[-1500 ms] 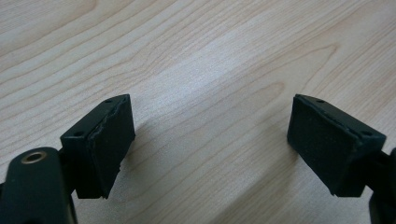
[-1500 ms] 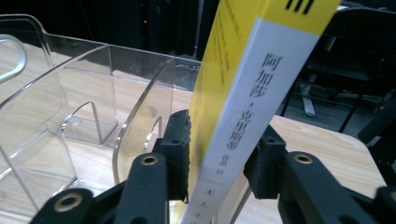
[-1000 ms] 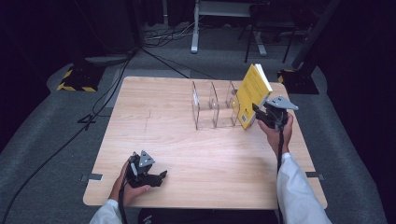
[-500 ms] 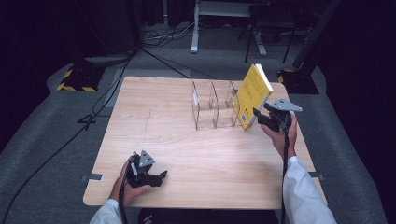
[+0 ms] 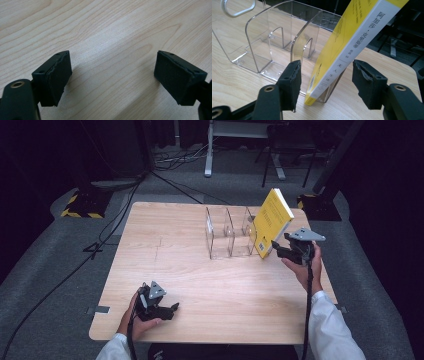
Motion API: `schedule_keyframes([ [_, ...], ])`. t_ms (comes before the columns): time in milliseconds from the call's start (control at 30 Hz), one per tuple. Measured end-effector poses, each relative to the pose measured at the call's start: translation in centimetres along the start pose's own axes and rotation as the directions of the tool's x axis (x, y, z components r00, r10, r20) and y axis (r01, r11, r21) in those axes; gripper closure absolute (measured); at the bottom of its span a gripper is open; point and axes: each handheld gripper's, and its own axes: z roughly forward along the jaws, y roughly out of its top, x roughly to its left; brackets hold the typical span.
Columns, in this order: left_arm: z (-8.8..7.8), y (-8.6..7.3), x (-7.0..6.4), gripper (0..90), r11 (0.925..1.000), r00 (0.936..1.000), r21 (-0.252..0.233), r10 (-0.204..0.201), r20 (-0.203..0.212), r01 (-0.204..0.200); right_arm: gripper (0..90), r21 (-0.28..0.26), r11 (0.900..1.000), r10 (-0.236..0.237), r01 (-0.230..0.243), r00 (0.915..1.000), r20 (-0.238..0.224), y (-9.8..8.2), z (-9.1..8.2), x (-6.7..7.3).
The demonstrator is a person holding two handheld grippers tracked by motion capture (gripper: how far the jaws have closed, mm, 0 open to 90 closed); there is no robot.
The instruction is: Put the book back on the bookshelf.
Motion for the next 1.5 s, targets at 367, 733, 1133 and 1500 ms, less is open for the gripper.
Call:
schedule_keyframes([
  [367,0.0,0.0,0.0,15.0,1.0000,1.0000,0.001,0.001,-0.001,-0.001,36.2,0.036,0.999,-0.032,0.034,0.9982,-0.050,-0.2,-1.4,0.0],
  [733,0.0,0.0,0.0,15.0,1.0000,1.0000,0.000,0.000,-0.001,0.000,32.1,0.047,0.997,-0.060,0.064,0.9949,-0.081,-1.7,-2.8,0.2],
  [1133,0.0,0.0,0.0,15.0,1.0000,1.0000,0.000,0.000,-0.001,0.000,27.7,0.082,0.988,-0.126,0.134,0.9869,-0.101,-3.3,-4.0,1.0],
  [1500,0.0,0.0,0.0,15.0,1.0000,1.0000,0.000,0.000,-0.001,0.000,27.8,0.103,0.980,-0.157,0.171,0.9784,-0.135,-5.1,-5.4,1.5],
])
